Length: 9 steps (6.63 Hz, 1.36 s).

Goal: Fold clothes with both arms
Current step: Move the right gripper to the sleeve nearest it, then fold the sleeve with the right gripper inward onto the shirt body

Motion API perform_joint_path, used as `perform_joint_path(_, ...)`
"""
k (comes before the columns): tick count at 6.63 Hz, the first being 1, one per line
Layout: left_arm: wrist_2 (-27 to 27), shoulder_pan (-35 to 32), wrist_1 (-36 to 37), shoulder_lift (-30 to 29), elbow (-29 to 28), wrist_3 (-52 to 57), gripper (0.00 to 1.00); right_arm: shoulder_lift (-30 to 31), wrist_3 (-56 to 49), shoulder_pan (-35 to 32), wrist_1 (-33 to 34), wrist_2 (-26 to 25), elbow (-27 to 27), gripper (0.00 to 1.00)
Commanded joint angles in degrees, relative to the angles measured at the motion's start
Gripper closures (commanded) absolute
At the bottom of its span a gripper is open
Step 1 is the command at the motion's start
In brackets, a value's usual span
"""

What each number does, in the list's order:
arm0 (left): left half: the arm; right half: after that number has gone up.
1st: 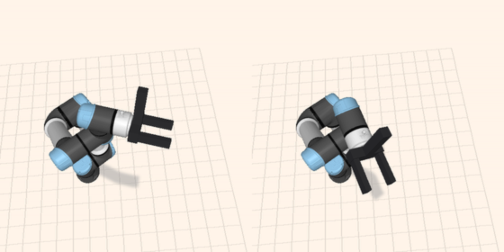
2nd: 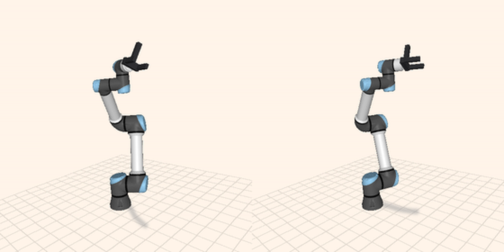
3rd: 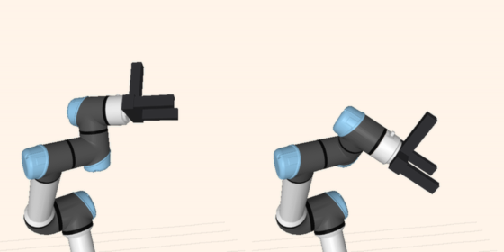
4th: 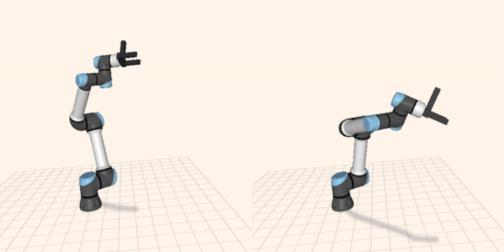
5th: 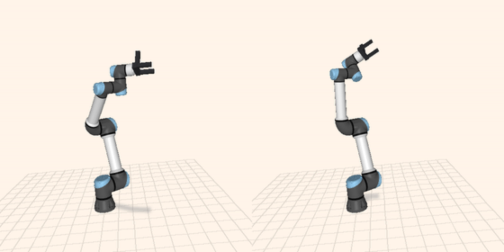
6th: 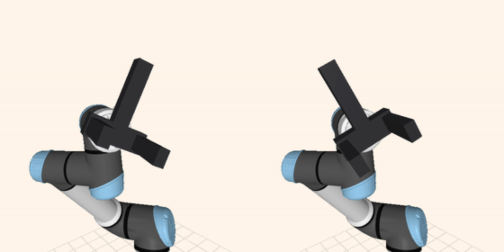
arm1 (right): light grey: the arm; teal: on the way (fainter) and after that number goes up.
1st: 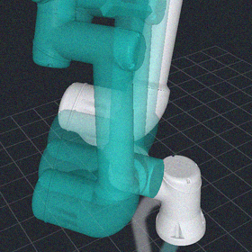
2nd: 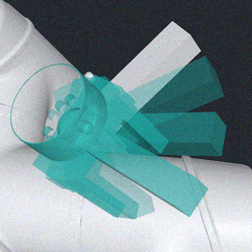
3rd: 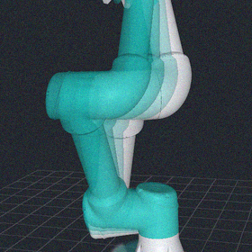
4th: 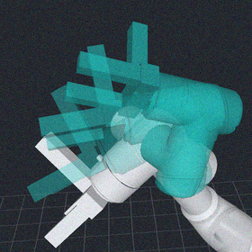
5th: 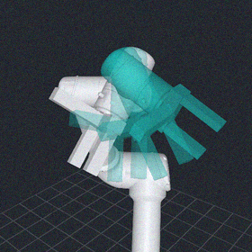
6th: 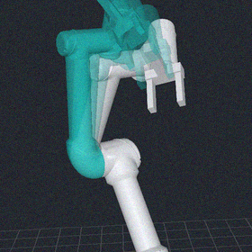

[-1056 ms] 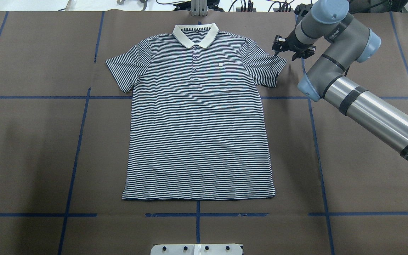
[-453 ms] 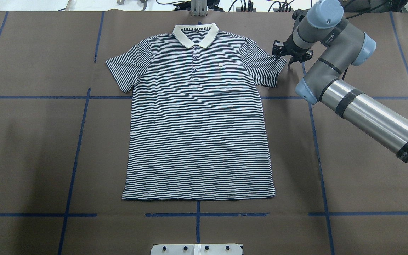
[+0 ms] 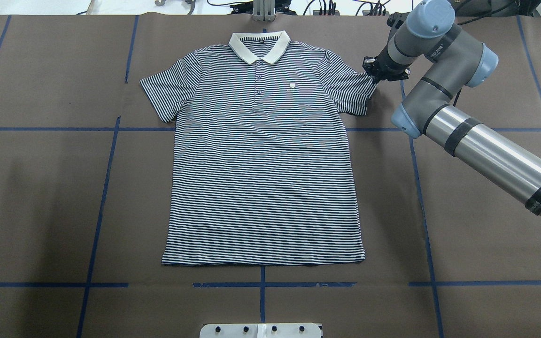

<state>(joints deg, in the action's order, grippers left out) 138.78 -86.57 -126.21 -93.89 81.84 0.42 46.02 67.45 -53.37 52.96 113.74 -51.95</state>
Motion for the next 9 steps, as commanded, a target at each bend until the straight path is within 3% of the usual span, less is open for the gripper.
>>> perform_joint_path(1, 0.44, 0.0, 0.0, 0.02, 0.16, -0.07, 0.0, -0.41, 0.14, 0.45, 0.22, 0.17, -4.72, 1.0)
perform_joint_path(3, 2.19, 0.0, -0.96, -0.07, 0.16, -0.07, 0.0, -2.24, 2.94, 4.92, 0.48, -0.62, -8.52, 1.0)
perform_joint_path(6, 2.37, 0.0, -1.06, 0.02, 0.16, -0.16, 0.0, -13.65, 3.39, 9.67, 0.48, -9.56, 4.35, 1.0)
perform_joint_path(9, 3.25, 0.18, -0.97, -0.07, -0.37, -0.16, 0.0, -17.45, 3.48, 10.39, 0.31, -13.26, 10.79, 1.0)
